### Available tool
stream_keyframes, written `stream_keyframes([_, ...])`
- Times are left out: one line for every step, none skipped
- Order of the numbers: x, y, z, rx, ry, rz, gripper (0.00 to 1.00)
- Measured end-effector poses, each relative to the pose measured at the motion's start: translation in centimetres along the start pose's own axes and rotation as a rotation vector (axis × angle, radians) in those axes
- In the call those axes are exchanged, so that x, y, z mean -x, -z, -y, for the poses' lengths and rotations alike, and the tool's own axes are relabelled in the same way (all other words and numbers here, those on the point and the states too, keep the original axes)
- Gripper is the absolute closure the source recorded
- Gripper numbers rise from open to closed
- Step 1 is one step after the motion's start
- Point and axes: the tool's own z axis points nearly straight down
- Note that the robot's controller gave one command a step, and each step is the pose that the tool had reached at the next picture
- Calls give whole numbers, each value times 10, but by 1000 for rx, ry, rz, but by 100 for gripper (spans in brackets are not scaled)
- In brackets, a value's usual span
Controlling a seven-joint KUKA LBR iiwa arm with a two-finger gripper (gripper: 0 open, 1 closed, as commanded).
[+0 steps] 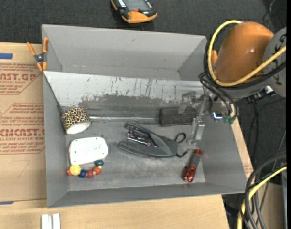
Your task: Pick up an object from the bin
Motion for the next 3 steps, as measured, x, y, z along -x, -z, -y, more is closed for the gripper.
stream_keyframes([2, 4, 0, -1, 1, 8, 0])
stream_keyframes([3, -112, -61, 1, -78, 12, 0])
stream_keyframes([2, -84, -66, 1, -313, 16, 0])
